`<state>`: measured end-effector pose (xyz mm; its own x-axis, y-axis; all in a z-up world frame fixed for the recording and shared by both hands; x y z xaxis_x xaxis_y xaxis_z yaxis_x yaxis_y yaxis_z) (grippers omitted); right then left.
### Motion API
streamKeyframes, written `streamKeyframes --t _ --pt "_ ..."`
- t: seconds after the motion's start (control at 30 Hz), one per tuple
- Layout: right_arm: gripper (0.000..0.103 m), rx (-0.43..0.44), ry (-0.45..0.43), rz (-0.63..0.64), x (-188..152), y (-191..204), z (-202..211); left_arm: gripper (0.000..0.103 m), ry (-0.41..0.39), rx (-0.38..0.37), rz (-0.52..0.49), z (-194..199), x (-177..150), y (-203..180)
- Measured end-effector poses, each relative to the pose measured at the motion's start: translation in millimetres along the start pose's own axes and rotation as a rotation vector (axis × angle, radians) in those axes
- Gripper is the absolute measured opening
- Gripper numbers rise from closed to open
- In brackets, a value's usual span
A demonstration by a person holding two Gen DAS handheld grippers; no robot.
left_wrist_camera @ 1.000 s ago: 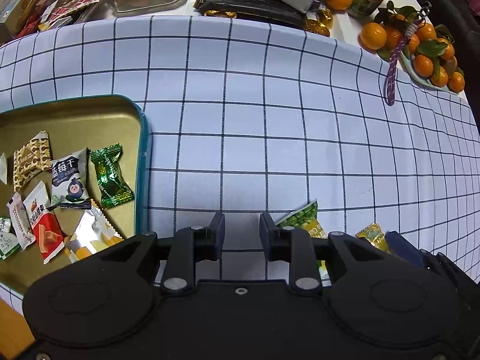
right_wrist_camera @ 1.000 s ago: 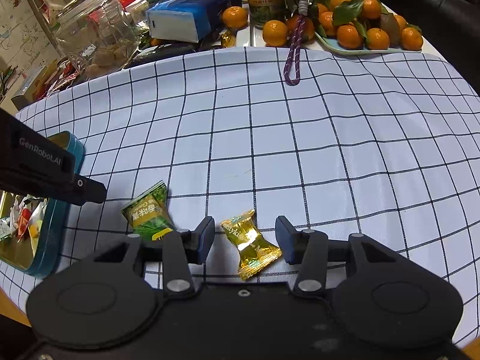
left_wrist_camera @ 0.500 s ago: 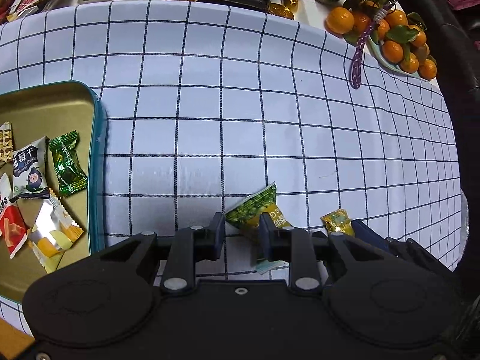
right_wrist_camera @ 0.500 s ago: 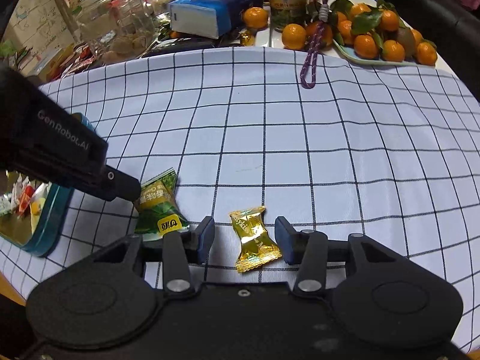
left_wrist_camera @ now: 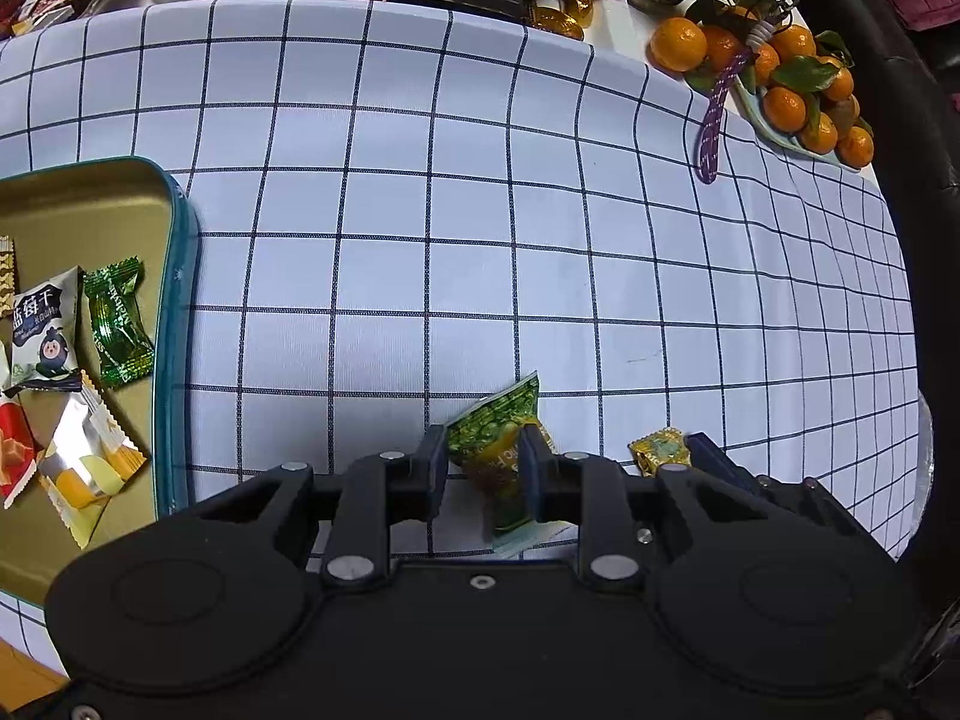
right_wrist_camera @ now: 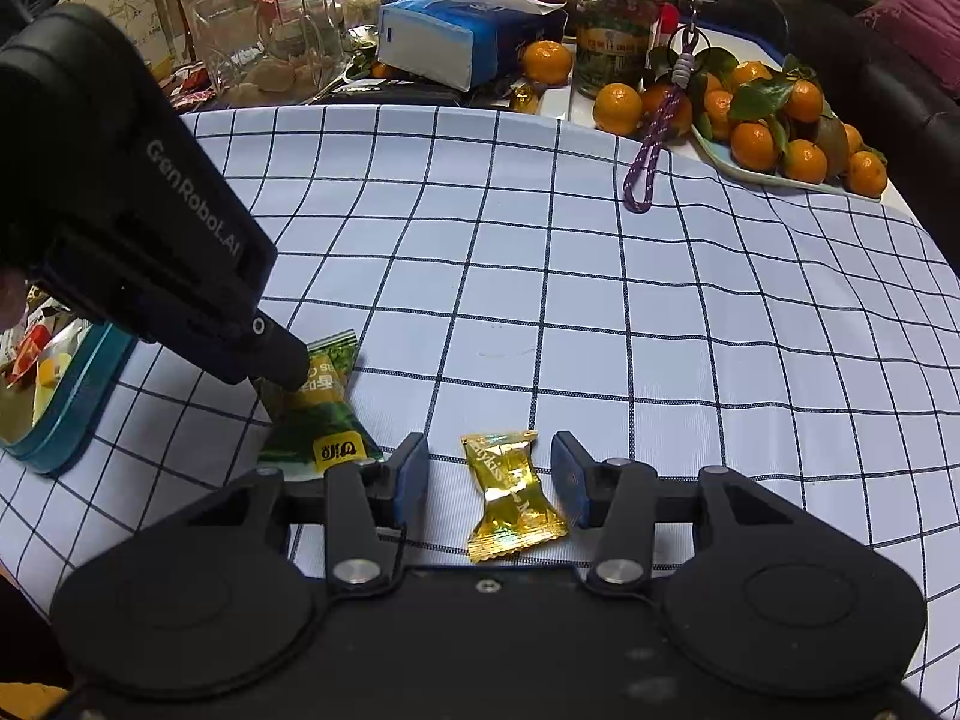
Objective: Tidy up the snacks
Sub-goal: 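Close the right tool on the gold candy while the left tool grasps the green pea packet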
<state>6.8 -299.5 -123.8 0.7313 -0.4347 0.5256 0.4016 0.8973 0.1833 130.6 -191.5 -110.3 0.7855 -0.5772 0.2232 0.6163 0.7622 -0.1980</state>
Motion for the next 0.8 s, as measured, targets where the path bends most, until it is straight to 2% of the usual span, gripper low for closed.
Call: streamKeyframes --t 0.1,0.13,0.17,0.2,0.43,0.67,0.8 --pt "0.048 -0.001 -0.007 0.017 -0.6 0.3 0.1 0.035 0.000 -0.022 0.007 1.0 -0.1 -1.5" --pt "0.042 -0.003 -0.011 0.014 -0.3 -0.7 0.4 0.035 0.000 -0.032 0.009 1.7 -0.7 -2.3" --pt "0.032 -0.006 -0.019 0.015 -1.6 -1.1 2.0 0.035 0.000 -0.041 0.011 3.2 -2.3 -3.6" --pt "0.027 -0.007 -0.022 0.017 -1.9 -1.7 2.8 0.035 0.000 -0.048 0.012 3.3 -3.0 -5.6" --pt "0.027 -0.006 -0.026 -0.006 -3.3 -3.3 4.7 0.039 0.000 -0.016 -0.008 -1.5 -1.9 -11.7" --pt "0.027 -0.007 -0.030 -0.016 -3.9 -4.8 4.9 0.051 0.000 0.008 0.004 -7.6 -1.7 -10.4" --pt "0.027 -0.006 -0.028 -0.030 -3.0 -6.0 4.3 0.051 0.012 0.029 0.006 -14.0 -0.7 -11.3"
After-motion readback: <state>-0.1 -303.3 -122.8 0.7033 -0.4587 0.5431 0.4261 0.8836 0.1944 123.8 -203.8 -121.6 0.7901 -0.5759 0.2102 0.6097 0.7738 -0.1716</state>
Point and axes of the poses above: each gripper's, at about its wrist camera, not at the fingertips, and z roughly against the way its jaws point, y to its left, x to its top, the point moved 6 cm from there along -z, roughly the way its jaws point, and after that the axes turned 15 degrees about -z, right-handed, at the moved point
